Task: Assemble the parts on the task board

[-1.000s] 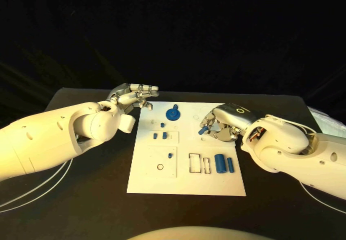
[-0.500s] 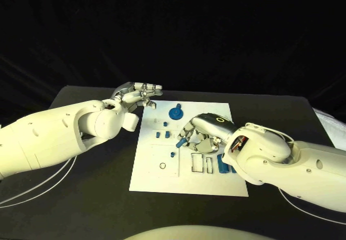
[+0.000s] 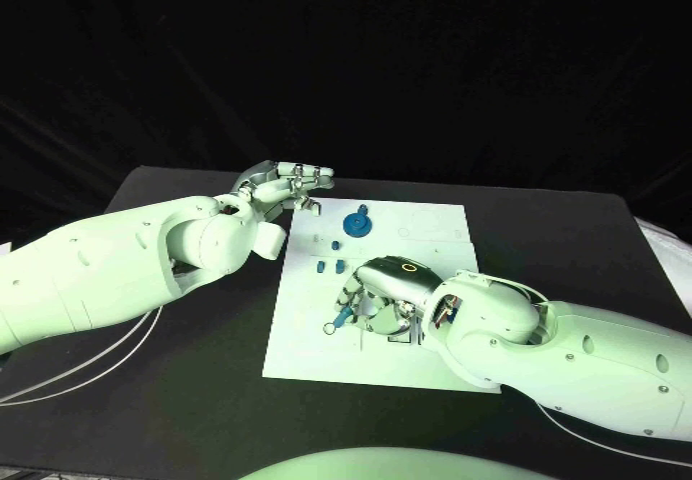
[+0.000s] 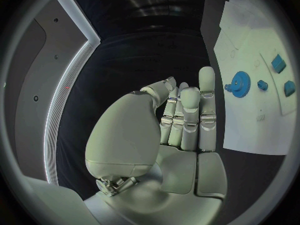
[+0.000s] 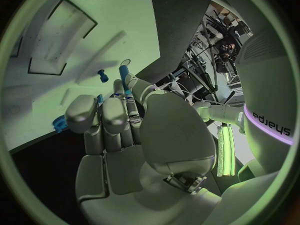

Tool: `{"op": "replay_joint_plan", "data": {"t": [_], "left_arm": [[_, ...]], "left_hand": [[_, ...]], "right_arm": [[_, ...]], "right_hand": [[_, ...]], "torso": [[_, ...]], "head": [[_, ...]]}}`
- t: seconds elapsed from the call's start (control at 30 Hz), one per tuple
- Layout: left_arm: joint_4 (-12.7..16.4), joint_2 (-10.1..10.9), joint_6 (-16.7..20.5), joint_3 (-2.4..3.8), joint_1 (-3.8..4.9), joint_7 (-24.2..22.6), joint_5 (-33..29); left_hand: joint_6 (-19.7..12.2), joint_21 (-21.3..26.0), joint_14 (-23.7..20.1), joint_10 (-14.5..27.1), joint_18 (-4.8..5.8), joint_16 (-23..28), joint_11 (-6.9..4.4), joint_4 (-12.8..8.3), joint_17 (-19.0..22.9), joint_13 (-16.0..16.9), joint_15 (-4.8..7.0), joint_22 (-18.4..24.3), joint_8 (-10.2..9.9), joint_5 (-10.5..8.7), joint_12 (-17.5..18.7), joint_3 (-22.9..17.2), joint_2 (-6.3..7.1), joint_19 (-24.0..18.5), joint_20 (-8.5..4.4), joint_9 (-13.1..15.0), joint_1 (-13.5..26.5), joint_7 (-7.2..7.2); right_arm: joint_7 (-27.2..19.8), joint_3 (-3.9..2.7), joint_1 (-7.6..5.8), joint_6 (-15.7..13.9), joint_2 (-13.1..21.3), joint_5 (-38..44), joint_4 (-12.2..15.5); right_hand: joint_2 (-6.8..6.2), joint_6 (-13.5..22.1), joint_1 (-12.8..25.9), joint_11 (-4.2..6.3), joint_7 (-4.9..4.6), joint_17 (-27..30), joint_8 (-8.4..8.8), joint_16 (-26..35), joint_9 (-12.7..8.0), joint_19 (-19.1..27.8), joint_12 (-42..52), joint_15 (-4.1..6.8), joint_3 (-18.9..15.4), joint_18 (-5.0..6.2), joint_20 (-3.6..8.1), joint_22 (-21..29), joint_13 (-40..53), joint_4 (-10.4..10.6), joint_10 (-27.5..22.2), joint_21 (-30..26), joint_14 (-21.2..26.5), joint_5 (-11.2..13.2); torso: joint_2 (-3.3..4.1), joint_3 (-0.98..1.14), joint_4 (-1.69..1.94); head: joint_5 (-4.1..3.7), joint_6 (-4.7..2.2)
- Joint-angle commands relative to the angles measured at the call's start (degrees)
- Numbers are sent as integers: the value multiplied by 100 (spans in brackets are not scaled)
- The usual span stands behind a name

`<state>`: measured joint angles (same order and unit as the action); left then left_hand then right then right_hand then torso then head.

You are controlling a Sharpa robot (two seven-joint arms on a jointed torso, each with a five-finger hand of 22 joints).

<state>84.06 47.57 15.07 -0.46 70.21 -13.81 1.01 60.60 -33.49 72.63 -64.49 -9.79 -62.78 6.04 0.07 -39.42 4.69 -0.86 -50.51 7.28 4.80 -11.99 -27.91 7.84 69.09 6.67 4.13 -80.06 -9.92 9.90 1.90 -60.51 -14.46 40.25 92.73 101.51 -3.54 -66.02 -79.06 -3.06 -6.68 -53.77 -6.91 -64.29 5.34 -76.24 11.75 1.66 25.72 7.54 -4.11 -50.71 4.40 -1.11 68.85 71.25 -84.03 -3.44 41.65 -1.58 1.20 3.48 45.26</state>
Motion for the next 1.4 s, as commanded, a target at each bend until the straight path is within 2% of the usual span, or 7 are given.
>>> {"op": "replay_joint_plan", "data": {"t": [0.03, 0.13, 0.4, 0.5, 0.87, 1.03, 1.4], "left_arm": [[-8, -26, -128, 3, -2, -18, -20], [-19, -41, -138, 3, -6, -16, -20], [-35, -51, -147, 3, -15, -12, -20], [-35, -52, -150, 3, -17, -12, -20], [-36, -46, -153, 2, -18, -1, -20], [-35, -46, -161, 2, -18, 6, -20], [-37, -45, -165, 1, -18, 13, -20]], "left_hand": [[-34, 20, -33, 39, -67, 24, -20, -11, 6, -2, 3, 6, 29, 35, -39, 31, -42, -12, -23, -10, -3, -20], [-34, 20, -33, 39, -67, 24, -20, -11, 6, -2, 3, 6, 29, 35, -39, 31, -42, -12, -23, -10, -3, -20], [-34, 20, -33, 39, -67, 24, -20, -11, 6, -2, 3, 6, 29, 35, -39, 31, -42, -12, -23, -10, -3, -20], [-34, 20, -33, 39, -67, 24, -20, -11, 6, -2, 3, 6, 29, 35, -39, 31, -42, -12, -23, -10, -3, -20], [-34, 20, -33, 39, -67, 24, -20, -11, 6, -2, 3, 6, 29, 35, -39, 31, -42, -12, -23, -10, -3, -20], [-34, 20, -33, 39, -67, 24, -20, -11, 6, -2, 3, 6, 29, 35, -39, 31, -42, -12, -23, -10, -3, -20], [-38, 26, -32, 46, -67, 24, -19, -13, 7, -3, 3, 9, 32, 35, -47, 35, -47, -10, -22, -10, -3, -20]], "right_arm": [[-98, 0, 29, 143, -63, 113, -71], [-104, 2, 44, 158, -105, 139, -130], [-109, 3, 79, 149, -189, 196, -200], [-80, 3, 88, 154, -209, 244, -211], [-38, 4, 97, 268, -268, 407, -200], [15, 5, 98, 331, -304, 457, -209], [155, 13, 100, 523, -371, 611, -224]], "right_hand": [[24, 11, 70, -4, -20, 3, -18, -33, 103, 10, -34, 9, -12, -60, 7, 6, -8, 26, -36, 13, -97, -27], [24, 11, 70, -4, -20, 3, -18, -33, 103, 10, -34, 9, -12, -60, 7, 6, -8, 26, -36, 13, -97, -27], [25, 12, 70, -3, -19, -4, -17, -38, 104, 10, -37, 8, -10, -60, 7, 5, -8, 24, -37, 14, -97, -32], [25, 12, 70, -3, -19, -4, -17, -38, 104, 10, -37, 8, -10, -60, 7, 5, -8, 24, -37, 14, -97, -32], [16, 14, 80, -5, -20, -18, -18, -50, 107, 11, -43, 7, -13, -60, 6, 4, -7, 21, -40, 16, -99, -40], [16, 14, 80, -5, -20, -18, -18, -50, 107, 11, -43, 7, -13, -60, 6, 4, -7, 21, -40, 16, -99, -40], [-9, 15, 112, -7, -18, -5, -21, -45, 111, 17, -51, 5, -31, -59, 2, 13, -5, 26, -38, 13, -97, -33]], "torso": [[1, 1, 1], [-2, -3, 7], [-2, 8, -3], [-2, 3, -1], [0, 6, 2], [-7, 0, -10], [-6, 3, -2]], "head": [[-4, 9], [2, 21], [1, 19], [5, 27], [10, 39], [11, 45], [10, 55]]}}
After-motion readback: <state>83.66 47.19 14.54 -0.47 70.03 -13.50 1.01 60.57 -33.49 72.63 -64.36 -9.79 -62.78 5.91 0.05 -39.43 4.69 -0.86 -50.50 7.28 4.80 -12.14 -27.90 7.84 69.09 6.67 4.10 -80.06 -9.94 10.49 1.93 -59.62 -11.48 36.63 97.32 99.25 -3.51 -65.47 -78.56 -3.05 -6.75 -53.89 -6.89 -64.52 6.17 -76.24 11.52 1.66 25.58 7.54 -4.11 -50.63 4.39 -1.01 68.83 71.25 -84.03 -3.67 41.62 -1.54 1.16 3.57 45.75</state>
